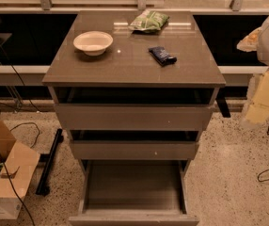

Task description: Place rxbar blueberry into bottom drawer

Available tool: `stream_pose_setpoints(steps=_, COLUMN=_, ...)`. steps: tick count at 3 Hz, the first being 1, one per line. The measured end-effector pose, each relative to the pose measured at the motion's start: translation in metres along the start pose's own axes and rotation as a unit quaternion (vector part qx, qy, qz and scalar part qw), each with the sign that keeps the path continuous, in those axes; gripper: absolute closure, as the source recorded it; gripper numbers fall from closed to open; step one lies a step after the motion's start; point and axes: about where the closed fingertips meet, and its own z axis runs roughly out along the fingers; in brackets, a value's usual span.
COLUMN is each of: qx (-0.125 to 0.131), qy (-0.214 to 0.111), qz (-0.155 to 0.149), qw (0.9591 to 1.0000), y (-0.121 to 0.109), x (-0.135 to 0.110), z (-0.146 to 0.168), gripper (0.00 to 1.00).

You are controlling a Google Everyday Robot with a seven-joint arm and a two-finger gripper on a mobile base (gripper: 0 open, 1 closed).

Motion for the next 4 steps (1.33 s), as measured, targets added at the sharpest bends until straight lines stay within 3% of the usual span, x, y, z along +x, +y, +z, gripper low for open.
stream_pose_setpoints(steps=1, qx=0.002, qy=-0.003, qz=0.000, qw=1.0000, y=-0.001, x=-0.001, z=-0.001, gripper=0.00)
stream_pose_setpoints(steps=3, qx=0.010, qy=-0.116, qz=0.023, qw=0.9929, y=-0.046, x=-0.040, z=0.036, gripper=0.00)
stream_pose_setpoints(steps=4, qx=0.004, qy=-0.160, qz=0.049, qw=0.9859, y=-0.077, x=-0.055, z=0.062, gripper=0.00)
